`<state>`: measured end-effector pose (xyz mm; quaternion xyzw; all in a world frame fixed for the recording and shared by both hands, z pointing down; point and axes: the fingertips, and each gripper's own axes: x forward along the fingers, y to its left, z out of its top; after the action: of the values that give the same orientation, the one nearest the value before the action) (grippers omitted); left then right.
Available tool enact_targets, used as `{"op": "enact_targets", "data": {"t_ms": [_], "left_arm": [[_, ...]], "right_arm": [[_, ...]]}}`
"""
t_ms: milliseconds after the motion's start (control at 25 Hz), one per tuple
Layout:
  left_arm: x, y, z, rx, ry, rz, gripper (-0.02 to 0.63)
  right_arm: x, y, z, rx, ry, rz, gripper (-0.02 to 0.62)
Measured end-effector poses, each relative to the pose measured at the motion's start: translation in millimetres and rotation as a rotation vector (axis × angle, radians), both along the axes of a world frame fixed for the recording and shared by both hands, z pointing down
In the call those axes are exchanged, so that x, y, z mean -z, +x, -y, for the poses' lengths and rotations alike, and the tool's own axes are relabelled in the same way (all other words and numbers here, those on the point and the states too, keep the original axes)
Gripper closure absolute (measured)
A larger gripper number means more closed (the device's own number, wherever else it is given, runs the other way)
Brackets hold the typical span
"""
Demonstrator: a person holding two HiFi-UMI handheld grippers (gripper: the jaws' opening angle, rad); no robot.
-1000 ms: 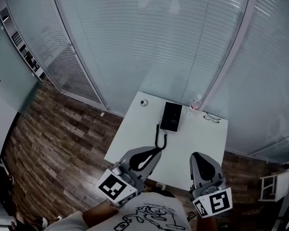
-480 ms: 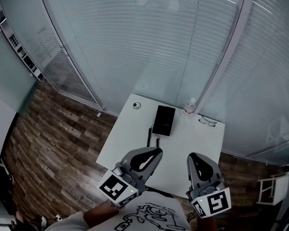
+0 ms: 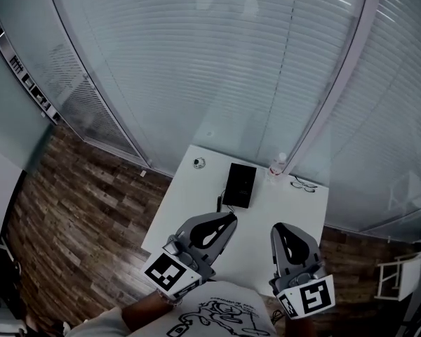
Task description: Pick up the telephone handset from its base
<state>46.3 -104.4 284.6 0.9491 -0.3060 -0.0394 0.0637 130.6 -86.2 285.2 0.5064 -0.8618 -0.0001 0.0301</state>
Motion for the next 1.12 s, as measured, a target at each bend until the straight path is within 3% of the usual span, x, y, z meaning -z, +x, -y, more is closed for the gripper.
{"op": "enact_targets", "data": {"t_ms": [160,1120], "left_arm": [[-4,-7,11,0.002,0.0,-0.005,0.594],[-108,-22,52,-0.05,-0.238,0.064,0.594]], "right_arm": [[-8,-5,12,-0.008,-0.011,-0.004,0.583],[-103,-26,40,-0.05,-0.247,0.021,0.583]]}}
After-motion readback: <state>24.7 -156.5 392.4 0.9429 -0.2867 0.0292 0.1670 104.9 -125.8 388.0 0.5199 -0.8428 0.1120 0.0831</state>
